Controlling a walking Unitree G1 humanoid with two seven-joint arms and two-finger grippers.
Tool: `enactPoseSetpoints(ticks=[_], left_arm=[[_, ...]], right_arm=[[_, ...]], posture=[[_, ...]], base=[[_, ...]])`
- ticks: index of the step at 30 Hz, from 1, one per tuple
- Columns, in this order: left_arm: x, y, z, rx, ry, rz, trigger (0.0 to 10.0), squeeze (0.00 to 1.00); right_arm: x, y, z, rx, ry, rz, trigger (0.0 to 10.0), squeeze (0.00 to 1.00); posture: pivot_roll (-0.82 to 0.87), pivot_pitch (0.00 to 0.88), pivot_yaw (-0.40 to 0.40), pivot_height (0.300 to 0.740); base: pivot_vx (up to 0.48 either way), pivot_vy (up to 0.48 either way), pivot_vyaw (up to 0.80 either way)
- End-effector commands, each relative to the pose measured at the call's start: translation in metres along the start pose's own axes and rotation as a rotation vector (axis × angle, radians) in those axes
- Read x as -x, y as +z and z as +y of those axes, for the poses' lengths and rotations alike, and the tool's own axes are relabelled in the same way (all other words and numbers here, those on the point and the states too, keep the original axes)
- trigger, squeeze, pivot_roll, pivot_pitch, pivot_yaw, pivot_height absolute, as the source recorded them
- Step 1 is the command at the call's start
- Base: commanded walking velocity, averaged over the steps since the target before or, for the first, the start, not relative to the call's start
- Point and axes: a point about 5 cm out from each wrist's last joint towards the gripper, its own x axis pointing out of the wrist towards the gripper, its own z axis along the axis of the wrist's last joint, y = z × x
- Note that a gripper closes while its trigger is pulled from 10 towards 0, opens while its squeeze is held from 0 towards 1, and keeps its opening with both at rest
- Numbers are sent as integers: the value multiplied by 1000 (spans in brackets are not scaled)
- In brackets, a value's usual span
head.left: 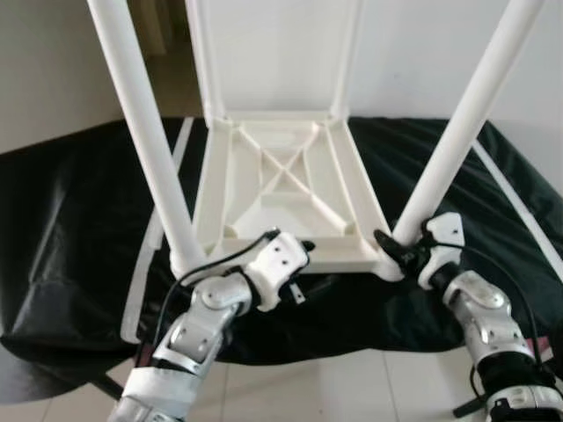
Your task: Building children table
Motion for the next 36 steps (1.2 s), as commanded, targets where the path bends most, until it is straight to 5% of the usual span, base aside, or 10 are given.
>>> enactPoseSetpoints(ticks=[1, 6, 15, 19, 20, 22, 36], left_arm=[[0, 0, -1, -8, 16, 9, 10000, 0], [-1, -3, -2, -28, 6, 31, 10000, 0], [-3, -1, -4, -21, -1, 23, 10000, 0], [-4, 0, -4, -20, -2, 23, 10000, 0], [-4, 0, -4, -19, -6, 20, 10000, 0], [-5, 1, -5, -21, -10, 19, 10000, 0], [-7, 4, -4, -24, -25, 8, 10000, 0]], right_arm=[[11, -21, -5, -5, -85, 116, 10000, 0], [9, -22, 3, -75, -192, 114, 10000, 0], [12, -23, 24, -160, -558, 95, 10000, 0], [13, -23, 27, -165, -586, 95, 10000, 0], [16, -24, 37, -194, -743, 99, 10000, 0], [16, -24, 42, -208, -790, 105, 10000, 0], [13, -16, 55, -209, -735, 97, 10000, 0]], posture=[[-69, 0, -11, 740], [-71, 0, -7, 740], [-73, 0, 4, 740], [-72, 0, 8, 740], [-76, 2, 14, 740], [-76, 2, 14, 740], [-89, 13, 34, 740]], base=[[0, 0, 0], [0, 0, 0], [0, 0, 0], [0, 0, 0], [0, 0, 0], [0, 0, 0], [0, 0, 0]])
